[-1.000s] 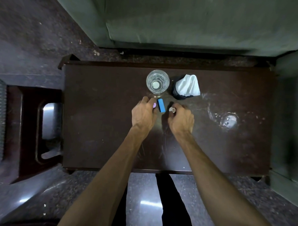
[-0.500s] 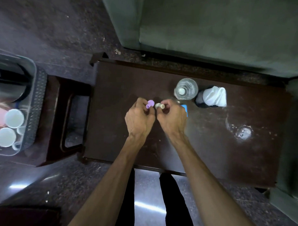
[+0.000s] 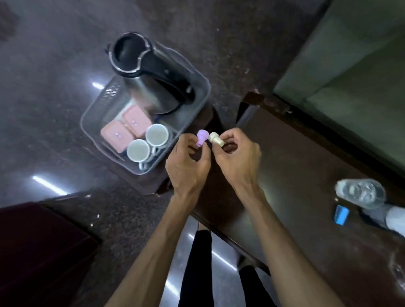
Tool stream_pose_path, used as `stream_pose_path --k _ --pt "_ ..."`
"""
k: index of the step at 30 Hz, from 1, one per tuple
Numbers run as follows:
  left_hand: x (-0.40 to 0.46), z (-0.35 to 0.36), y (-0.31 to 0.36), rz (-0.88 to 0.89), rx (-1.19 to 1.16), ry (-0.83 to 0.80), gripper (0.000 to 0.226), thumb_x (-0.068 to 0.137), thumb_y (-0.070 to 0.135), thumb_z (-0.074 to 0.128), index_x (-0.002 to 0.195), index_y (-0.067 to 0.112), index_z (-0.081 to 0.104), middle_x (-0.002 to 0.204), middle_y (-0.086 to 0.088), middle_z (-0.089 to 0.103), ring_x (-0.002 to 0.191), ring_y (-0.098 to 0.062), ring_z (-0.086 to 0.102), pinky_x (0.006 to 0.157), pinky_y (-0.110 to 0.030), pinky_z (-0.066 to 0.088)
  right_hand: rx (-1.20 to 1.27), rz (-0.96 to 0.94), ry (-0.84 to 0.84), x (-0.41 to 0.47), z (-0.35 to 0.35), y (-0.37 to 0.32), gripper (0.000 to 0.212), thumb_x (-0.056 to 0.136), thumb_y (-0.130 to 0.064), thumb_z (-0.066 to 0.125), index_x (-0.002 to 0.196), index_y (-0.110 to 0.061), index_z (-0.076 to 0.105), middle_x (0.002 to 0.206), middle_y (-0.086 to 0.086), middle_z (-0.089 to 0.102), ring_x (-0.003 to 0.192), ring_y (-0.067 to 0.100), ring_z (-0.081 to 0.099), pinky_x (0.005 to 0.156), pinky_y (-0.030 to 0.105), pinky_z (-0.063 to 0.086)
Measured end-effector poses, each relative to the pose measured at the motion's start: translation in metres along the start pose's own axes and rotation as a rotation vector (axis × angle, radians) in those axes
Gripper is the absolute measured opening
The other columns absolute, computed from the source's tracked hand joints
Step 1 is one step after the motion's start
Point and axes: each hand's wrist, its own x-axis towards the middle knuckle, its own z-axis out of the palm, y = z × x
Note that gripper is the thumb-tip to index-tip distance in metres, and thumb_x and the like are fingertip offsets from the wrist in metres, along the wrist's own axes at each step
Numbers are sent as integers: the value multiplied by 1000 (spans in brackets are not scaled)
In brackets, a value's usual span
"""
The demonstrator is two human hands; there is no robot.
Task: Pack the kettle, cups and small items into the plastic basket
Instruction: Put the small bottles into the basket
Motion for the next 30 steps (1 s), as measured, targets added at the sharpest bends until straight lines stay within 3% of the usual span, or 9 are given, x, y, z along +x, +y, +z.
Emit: stream_pose_path --k 8,14,18,25,30 --pt "90 -80 -79 10 76 186 22 88 35 73 92 16 62 84 8 71 73 -14 68 69 -41 57 -57 -228 -205 13 108 -96 23 84 -40 79 88 -20 68 84 -5 75 85 21 72 72 43 55" --pt "147 -111 -131 42 214 168 20 86 30 73 96 15 66 90 5 76 83 -20 72 76 -38 54 -158 -320 -312 31 176 -136 14 87 -24 74 94 -14 68 88 0 77 85 28 71 72 43 52" --pt "179 -118 -156 107 329 172 18 90 31 71 92 14 68 87 -3 76 80 -29 68 73 -36 44 -290 -437 -312 42 213 -150 13 93 -25 69 99 -14 66 92 9 77 88 34 71 70 43 51" --pt "190 -118 -172 101 493 59 21 93 34 64 94 13 68 96 -8 73 95 -32 62 85 -40 37 -452 -496 -427 52 236 -148 16 95 -17 67 110 -13 67 103 10 74 100 30 67 83 42 52" --pt "164 -117 -154 122 426 96 19 86 26 70 99 13 71 104 -4 71 100 -29 62 91 -40 39 -234 -485 -288 34 204 -134 11 89 -4 69 99 -7 72 92 11 75 91 30 66 77 40 50"
